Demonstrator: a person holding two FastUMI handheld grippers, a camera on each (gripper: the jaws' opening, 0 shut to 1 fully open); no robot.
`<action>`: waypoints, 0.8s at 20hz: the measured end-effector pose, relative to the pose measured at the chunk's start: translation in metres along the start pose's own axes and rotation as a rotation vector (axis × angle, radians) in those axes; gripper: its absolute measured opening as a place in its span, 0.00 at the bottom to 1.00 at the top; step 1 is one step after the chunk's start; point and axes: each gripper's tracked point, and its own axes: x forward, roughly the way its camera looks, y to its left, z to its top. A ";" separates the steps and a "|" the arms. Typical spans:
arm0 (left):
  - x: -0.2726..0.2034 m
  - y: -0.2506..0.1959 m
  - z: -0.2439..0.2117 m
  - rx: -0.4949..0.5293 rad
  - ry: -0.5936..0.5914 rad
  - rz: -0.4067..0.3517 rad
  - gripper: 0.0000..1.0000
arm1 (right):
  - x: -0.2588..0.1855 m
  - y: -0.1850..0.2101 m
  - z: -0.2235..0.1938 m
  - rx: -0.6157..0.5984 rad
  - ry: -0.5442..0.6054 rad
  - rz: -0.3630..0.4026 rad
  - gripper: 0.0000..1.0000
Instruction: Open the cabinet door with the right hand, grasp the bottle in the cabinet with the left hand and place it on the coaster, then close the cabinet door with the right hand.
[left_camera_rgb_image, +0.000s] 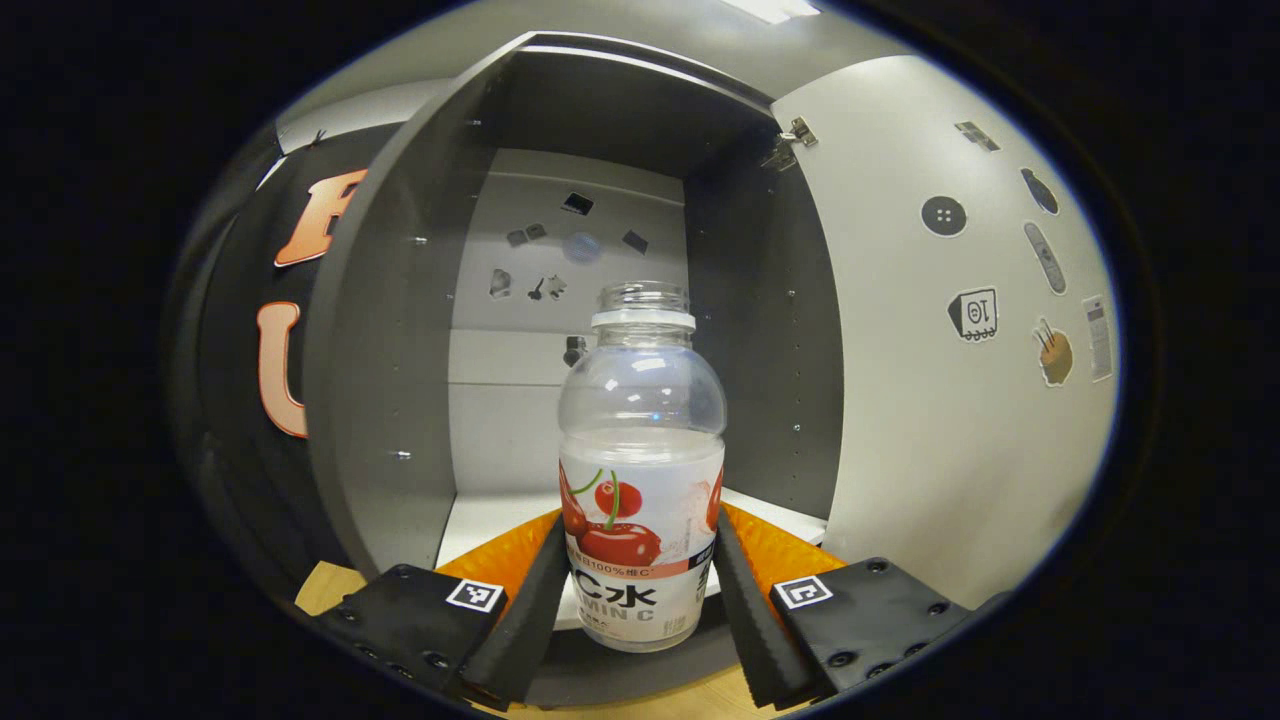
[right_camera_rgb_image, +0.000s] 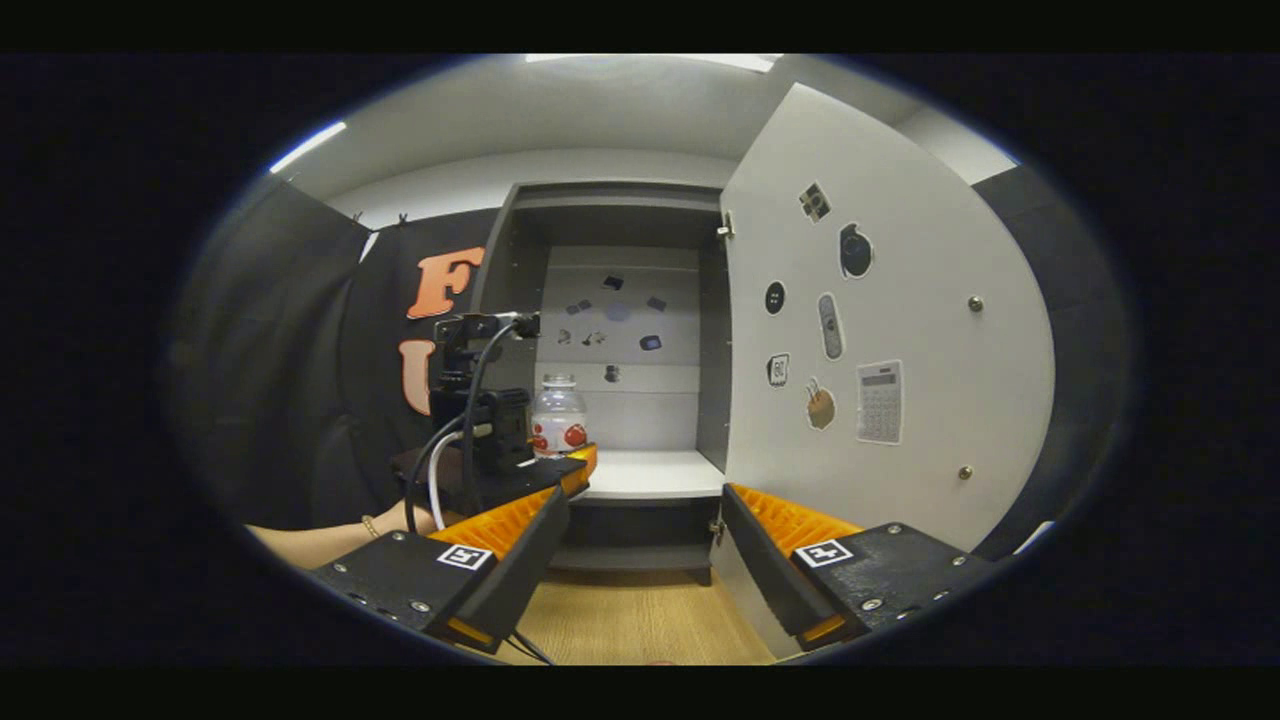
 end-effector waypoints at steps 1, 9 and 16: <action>-0.007 0.004 -0.001 -0.003 0.004 0.017 0.82 | -0.005 0.004 0.000 -0.003 -0.001 0.023 0.97; -0.106 0.039 -0.030 0.022 -0.018 0.155 0.83 | -0.024 0.019 -0.021 -0.004 0.028 0.147 0.94; -0.186 0.068 -0.101 0.064 0.036 0.226 0.83 | -0.020 0.048 -0.027 0.016 0.045 0.180 0.94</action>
